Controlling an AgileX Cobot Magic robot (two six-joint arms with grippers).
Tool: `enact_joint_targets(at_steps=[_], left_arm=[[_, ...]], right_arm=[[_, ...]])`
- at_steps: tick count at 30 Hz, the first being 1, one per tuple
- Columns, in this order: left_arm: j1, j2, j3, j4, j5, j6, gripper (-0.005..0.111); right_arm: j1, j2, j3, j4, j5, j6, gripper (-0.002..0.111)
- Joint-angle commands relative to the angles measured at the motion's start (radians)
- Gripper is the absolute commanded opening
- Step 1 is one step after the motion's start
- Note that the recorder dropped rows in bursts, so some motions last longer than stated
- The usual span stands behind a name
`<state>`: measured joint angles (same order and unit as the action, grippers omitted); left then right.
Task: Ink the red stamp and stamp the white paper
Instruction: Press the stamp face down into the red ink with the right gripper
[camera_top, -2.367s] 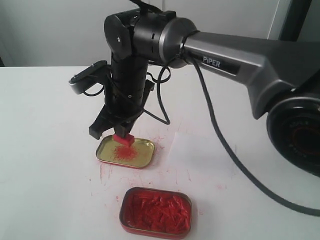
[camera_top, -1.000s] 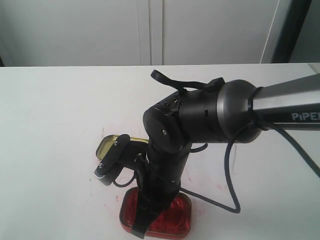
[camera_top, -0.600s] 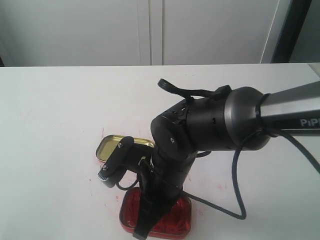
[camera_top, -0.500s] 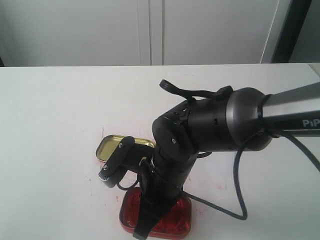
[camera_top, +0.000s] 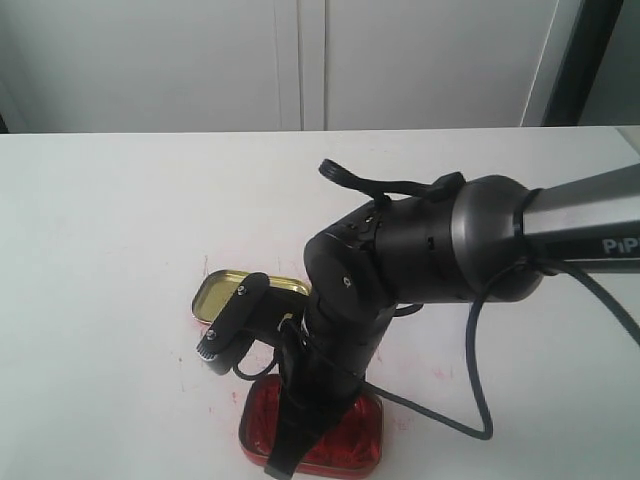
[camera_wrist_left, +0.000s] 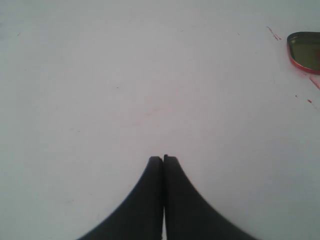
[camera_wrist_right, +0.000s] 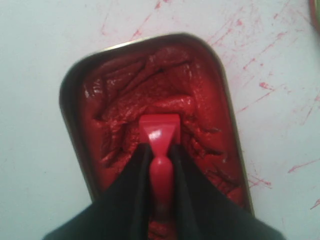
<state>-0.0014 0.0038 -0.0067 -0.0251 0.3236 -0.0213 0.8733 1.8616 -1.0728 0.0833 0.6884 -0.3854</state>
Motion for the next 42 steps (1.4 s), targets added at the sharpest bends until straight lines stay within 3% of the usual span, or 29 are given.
enact_joint_targets(at_steps=[1,24,32,42], left_arm=[[0.001,-0.004,0.007,0.001,0.009,-0.001,0.0],[0.001,-0.004,0.007,0.001,0.009,-0.001,0.0],[0.001,-0.004,0.007,0.001,0.009,-0.001,0.0],[0.001,-0.004,0.007,0.001,0.009,-0.001,0.0]], right_arm=[[0.003,0.008,0.037,-0.008,0.018,0.022,0.0],[0.003,-0.15,0.043,-0.006,-0.139,0.257,0.0],[0.003,-0.15,0.248,0.078,-0.488,0.259,0.0],[0.003,-0.155,0.26,0.081,-0.539,0.259,0.0]])
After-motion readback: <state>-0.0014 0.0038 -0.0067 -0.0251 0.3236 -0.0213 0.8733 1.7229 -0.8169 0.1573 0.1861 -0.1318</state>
